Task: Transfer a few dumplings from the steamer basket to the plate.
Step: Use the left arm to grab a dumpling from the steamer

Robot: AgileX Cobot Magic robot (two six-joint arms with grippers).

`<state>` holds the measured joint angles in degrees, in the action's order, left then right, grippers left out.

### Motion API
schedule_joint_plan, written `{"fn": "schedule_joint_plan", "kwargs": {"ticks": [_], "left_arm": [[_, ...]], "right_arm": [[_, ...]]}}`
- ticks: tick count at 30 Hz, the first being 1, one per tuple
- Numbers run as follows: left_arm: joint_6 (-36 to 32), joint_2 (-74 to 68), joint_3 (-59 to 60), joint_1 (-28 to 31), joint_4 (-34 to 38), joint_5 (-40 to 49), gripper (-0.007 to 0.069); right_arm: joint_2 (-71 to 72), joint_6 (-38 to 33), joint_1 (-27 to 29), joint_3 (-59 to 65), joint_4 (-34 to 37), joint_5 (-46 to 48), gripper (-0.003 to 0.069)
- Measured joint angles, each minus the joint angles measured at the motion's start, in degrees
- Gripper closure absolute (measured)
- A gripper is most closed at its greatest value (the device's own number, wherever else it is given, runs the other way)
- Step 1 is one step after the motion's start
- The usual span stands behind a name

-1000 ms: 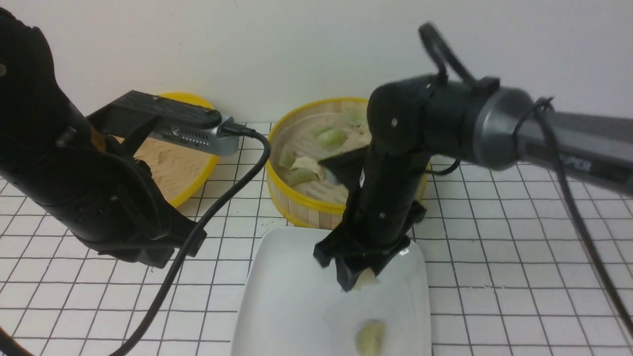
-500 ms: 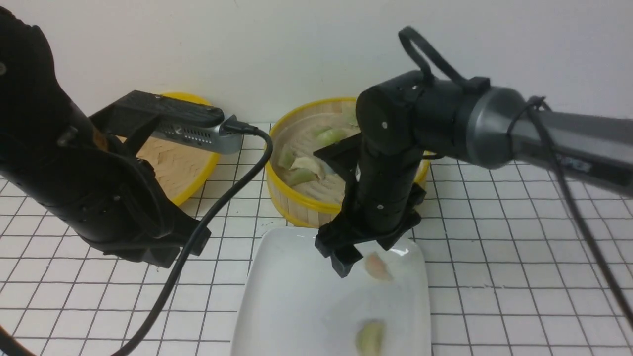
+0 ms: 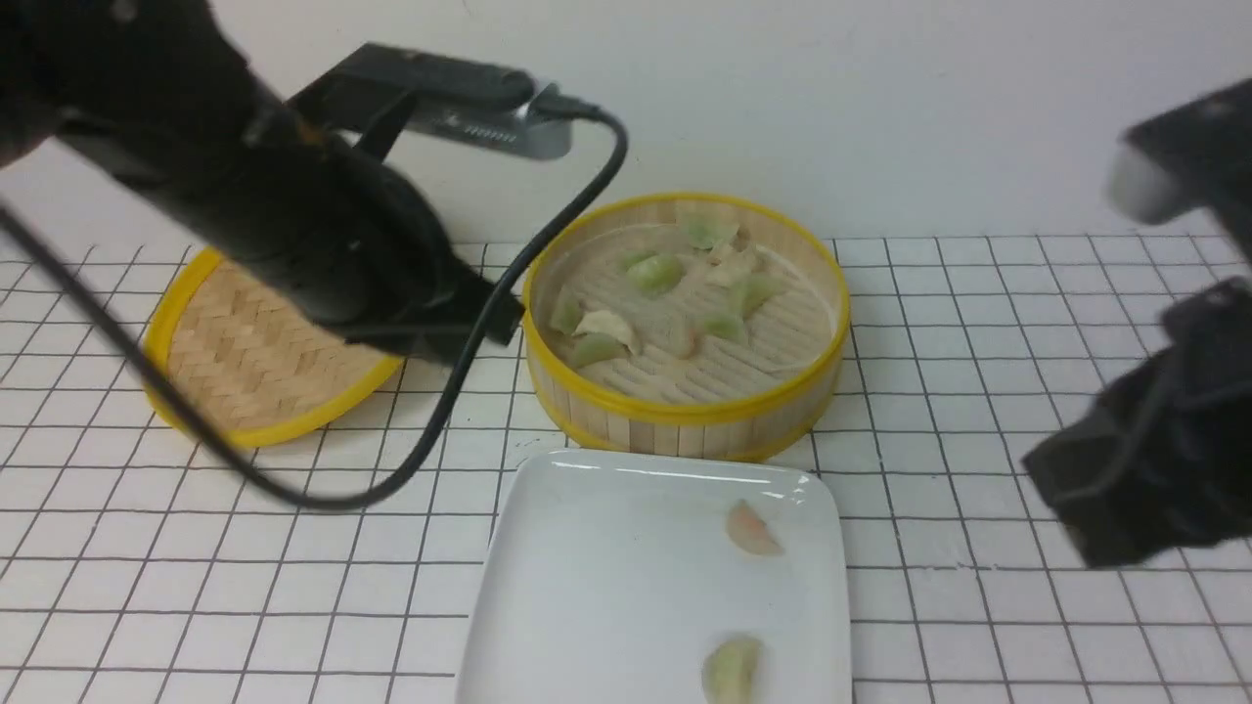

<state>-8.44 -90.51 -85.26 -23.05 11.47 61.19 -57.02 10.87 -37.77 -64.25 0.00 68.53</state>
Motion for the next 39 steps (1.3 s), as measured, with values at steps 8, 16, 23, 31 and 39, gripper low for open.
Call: {"fn": "schedule_joint_plan", "kwargs": {"ticks": [8, 16, 23, 31, 39], "left_arm": [[-7.1, -25.1, -26.4, 0.0, 0.1, 5.4, 0.0611], [-8.3, -42.4, -44.3, 0.0, -1.9, 6.1, 0.0379], [-8.1, -49.6, -48.5, 0.0, -5.9, -0.7, 0.0183], [-7.6, -54.3, -48.5, 0.0, -5.9, -3.5, 0.0200], [-5.2, -54.3, -48.8, 0.0, -5.9, -1.8, 0.0232]], "right_arm": [[17.0, 8.3, 0.0, 4.4, 0.0, 0.9, 0.0673], [20.1, 12.8, 0.0, 4.8, 0.0, 4.3, 0.0673], [17.7, 13.2, 0.0, 5.1, 0.0, 4.5, 0.0673], [16.9, 14.7, 0.0, 5.2, 1.3, 4.6, 0.0673], [16.9, 14.9, 0.0, 5.2, 1.4, 4.6, 0.0673]]}}
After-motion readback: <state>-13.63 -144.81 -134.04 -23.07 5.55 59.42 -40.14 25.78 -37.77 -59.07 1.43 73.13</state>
